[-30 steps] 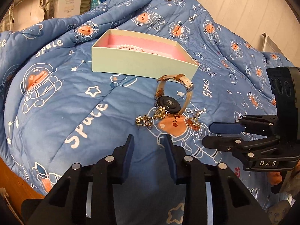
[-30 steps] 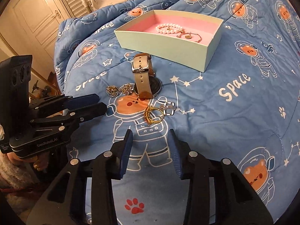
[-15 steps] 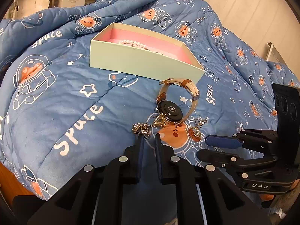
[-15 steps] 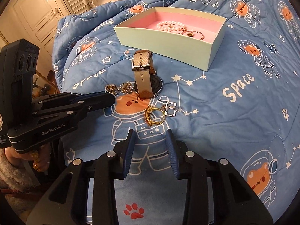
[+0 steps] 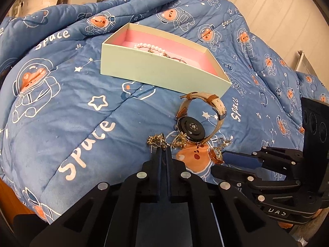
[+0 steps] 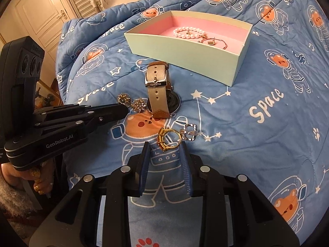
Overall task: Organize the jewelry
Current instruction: 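Grasp a gold earring with the left tool while the right tool grasps a gold ring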
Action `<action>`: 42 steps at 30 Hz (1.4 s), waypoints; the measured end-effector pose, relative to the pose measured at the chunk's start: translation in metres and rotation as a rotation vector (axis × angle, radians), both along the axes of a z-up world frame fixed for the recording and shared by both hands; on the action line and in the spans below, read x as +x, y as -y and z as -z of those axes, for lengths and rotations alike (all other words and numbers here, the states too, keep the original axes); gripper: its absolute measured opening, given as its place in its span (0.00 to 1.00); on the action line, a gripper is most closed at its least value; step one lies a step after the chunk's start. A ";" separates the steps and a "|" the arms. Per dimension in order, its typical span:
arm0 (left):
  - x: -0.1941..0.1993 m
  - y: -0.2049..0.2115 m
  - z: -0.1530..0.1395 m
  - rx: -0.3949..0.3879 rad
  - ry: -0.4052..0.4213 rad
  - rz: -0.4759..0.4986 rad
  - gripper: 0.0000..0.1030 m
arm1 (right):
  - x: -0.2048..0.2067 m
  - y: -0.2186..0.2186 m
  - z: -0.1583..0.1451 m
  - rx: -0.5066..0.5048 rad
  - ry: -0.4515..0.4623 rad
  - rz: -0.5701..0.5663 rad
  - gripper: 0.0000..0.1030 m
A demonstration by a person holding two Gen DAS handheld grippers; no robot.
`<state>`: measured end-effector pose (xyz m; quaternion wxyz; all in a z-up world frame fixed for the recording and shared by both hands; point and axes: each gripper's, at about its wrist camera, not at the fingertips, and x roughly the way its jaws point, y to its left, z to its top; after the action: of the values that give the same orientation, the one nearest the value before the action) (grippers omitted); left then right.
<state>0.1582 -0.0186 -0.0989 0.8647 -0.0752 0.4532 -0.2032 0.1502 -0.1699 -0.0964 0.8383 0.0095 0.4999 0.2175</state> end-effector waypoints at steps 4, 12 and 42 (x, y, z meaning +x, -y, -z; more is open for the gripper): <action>0.000 -0.002 0.000 -0.013 -0.002 -0.011 0.02 | 0.003 0.002 0.002 0.018 -0.004 0.013 0.22; -0.009 -0.004 -0.003 -0.043 -0.005 -0.009 0.02 | -0.001 0.002 -0.001 0.015 0.011 0.005 0.22; -0.028 -0.001 -0.008 -0.046 0.002 0.004 0.02 | -0.009 0.001 -0.005 0.001 0.016 -0.015 0.43</action>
<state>0.1305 -0.0173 -0.0911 0.8627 -0.0941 0.4476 -0.2155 0.1415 -0.1711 -0.0911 0.8406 0.0048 0.4931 0.2241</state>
